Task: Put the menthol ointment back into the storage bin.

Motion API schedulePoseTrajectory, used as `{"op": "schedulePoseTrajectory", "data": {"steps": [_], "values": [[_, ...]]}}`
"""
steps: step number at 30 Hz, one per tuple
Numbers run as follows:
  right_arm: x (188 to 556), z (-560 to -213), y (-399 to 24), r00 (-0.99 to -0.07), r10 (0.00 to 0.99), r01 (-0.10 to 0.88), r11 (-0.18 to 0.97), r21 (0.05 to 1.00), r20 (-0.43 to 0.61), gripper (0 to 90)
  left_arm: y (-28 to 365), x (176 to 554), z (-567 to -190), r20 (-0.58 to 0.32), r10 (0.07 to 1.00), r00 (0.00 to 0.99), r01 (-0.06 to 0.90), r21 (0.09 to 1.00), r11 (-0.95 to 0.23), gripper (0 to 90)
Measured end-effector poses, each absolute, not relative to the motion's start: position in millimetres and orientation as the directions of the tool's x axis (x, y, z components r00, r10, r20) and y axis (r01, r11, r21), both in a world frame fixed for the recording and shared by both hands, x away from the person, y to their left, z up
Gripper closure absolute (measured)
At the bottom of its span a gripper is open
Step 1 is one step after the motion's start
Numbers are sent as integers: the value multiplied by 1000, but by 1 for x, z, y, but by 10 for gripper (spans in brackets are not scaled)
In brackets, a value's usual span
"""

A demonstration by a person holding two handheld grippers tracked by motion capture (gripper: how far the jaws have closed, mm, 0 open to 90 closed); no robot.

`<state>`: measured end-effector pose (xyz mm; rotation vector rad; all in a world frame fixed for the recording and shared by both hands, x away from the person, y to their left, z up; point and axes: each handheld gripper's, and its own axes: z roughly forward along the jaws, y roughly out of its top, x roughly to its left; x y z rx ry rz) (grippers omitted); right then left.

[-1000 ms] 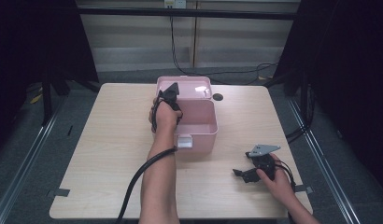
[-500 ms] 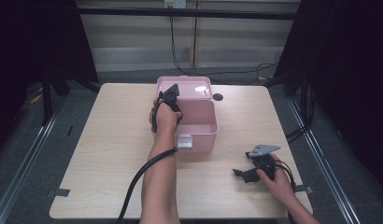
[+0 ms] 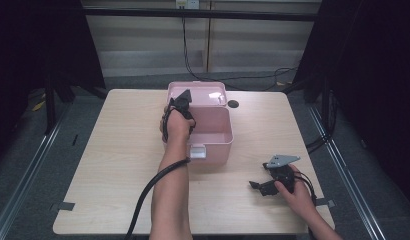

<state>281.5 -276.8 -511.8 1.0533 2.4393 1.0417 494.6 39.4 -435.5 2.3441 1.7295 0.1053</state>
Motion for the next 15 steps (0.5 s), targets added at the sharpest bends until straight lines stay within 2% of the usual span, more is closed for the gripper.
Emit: {"op": "schedulePoseTrajectory", "data": {"steps": [15], "values": [[282, -512, -277, -692, 721, 514, 473, 716, 21, 89, 37, 493, -426, -84, 948, 307, 936, 207, -285, 418]]}}
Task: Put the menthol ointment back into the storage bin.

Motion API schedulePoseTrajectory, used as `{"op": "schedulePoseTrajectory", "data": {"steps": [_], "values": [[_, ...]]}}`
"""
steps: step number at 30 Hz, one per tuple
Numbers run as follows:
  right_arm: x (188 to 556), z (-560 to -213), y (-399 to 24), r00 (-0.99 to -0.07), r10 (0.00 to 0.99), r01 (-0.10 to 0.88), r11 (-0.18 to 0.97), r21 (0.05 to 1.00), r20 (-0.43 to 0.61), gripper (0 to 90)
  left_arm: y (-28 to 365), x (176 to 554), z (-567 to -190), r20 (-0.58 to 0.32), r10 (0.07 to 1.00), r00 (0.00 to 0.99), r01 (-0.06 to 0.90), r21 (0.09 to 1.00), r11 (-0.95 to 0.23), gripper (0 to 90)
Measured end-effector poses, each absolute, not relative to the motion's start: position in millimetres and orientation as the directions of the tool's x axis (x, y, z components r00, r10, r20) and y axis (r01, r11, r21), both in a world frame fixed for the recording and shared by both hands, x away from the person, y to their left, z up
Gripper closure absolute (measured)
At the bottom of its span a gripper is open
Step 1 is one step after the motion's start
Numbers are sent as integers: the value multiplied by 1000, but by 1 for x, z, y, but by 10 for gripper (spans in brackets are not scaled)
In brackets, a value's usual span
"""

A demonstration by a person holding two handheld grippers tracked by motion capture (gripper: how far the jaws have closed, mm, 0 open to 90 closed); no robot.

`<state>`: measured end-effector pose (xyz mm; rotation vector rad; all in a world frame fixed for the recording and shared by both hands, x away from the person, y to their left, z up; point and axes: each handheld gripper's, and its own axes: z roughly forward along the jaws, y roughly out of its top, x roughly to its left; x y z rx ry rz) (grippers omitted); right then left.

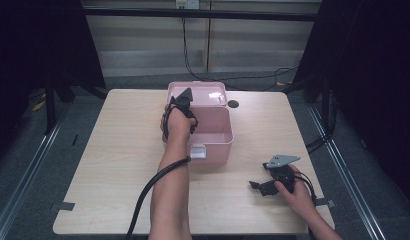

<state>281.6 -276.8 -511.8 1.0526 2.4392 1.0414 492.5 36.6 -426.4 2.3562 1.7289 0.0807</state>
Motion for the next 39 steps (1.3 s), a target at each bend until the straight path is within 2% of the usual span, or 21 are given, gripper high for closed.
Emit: {"op": "schedulePoseTrajectory", "data": {"steps": [21, 25, 39], "values": [[282, -512, -277, -693, 721, 513, 473, 716, 19, 89, 41, 483, -389, -98, 939, 329, 925, 232, -300, 388], [282, -512, -277, -692, 722, 514, 473, 716, 19, 89, 43, 482, -385, -98, 929, 357, 916, 233, -327, 377], [282, -512, -277, -693, 721, 514, 472, 716, 22, 89, 49, 468, -371, -138, 891, 433, 886, 247, -392, 223]]}}
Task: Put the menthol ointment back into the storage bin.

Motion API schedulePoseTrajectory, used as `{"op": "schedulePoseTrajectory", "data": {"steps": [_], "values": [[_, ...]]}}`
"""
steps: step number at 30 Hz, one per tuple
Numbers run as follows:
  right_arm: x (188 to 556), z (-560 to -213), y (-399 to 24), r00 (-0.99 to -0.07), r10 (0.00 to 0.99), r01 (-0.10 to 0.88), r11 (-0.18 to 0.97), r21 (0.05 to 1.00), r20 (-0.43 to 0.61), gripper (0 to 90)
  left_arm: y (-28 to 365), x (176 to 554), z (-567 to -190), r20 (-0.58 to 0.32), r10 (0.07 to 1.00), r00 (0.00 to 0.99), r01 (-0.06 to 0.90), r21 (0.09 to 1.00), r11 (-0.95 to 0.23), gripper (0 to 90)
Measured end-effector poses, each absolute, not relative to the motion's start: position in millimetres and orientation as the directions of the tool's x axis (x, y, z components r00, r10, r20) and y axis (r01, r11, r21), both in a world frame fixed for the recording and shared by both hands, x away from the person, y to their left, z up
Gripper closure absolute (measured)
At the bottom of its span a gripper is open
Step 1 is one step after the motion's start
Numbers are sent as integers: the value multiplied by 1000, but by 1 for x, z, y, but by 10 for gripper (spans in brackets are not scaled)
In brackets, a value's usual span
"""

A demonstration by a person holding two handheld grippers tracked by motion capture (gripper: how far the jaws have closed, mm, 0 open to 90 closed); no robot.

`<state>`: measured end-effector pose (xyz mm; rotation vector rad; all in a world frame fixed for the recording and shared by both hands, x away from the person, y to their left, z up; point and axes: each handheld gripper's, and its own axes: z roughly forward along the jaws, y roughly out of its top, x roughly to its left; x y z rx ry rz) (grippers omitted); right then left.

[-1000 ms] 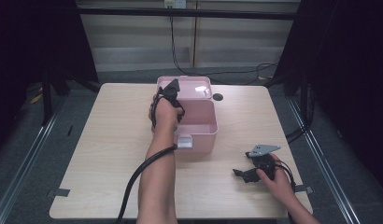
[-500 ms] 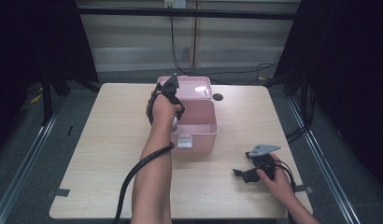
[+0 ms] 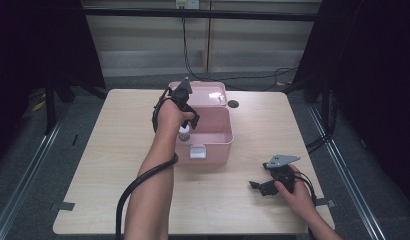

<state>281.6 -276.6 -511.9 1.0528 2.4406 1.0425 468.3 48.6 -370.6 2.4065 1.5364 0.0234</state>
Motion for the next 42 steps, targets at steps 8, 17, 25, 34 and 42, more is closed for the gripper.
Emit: {"op": "schedulePoseTrajectory", "data": {"steps": [8, 17, 25, 34, 42], "values": [[282, -512, -277, -693, 721, 515, 472, 716, 23, 89, 52, 463, -366, -139, 861, 489, 858, 256, -446, 207], [281, -512, -277, -692, 721, 516, 472, 715, 23, 89, 55, 458, -354, -125, 850, 512, 842, 269, -468, 210], [281, -512, -277, -692, 722, 516, 471, 715, 23, 89, 61, 451, -345, -127, 843, 523, 839, 250, -483, 218], [281, -512, -277, -691, 722, 517, 471, 715, 24, 89, 80, 445, -332, -126, 850, 511, 845, 254, -470, 219], [281, -512, -277, -692, 721, 516, 472, 715, 24, 89, 97, 440, -330, -133, 861, 492, 855, 260, -448, 219]]}}
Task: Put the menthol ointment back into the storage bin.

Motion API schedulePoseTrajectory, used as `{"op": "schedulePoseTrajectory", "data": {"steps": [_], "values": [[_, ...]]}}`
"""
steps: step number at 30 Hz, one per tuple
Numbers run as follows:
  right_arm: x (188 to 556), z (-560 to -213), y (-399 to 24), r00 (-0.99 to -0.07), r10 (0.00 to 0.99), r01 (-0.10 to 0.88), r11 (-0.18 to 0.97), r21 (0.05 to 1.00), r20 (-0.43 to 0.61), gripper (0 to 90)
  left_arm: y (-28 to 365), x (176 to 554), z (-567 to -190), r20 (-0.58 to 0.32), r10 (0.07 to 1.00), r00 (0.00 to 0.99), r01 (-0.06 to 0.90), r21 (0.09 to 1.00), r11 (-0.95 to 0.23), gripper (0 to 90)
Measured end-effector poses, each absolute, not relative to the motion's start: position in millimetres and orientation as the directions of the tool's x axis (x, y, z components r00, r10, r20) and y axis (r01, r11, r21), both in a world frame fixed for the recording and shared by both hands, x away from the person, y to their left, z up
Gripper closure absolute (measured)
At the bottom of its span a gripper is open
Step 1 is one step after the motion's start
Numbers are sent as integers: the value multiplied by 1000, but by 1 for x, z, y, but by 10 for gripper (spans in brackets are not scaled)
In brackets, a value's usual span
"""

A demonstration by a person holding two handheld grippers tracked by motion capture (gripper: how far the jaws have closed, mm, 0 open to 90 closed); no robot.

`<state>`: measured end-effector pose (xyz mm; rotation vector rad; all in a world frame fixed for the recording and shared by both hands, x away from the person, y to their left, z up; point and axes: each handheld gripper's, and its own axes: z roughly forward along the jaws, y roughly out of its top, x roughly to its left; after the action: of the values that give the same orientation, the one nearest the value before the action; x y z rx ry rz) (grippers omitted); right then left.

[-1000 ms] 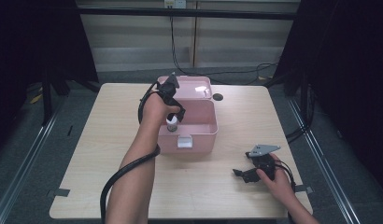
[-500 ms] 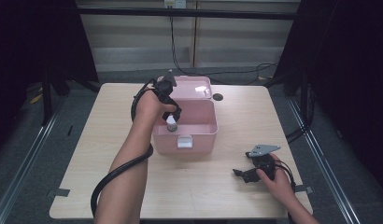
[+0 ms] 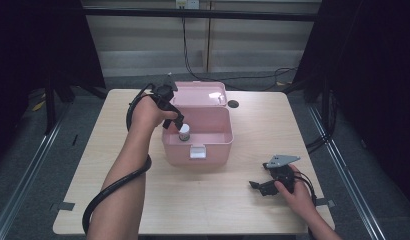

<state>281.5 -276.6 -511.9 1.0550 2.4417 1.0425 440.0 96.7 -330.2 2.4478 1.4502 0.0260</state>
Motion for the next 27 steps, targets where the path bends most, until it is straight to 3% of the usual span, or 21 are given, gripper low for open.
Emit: {"op": "schedulePoseTrajectory", "data": {"steps": [27], "values": [[282, -512, -277, -693, 721, 515, 472, 715, 24, 89, 158, 402, -333, -178, 862, 475, 856, 323, -404, 219]]}}
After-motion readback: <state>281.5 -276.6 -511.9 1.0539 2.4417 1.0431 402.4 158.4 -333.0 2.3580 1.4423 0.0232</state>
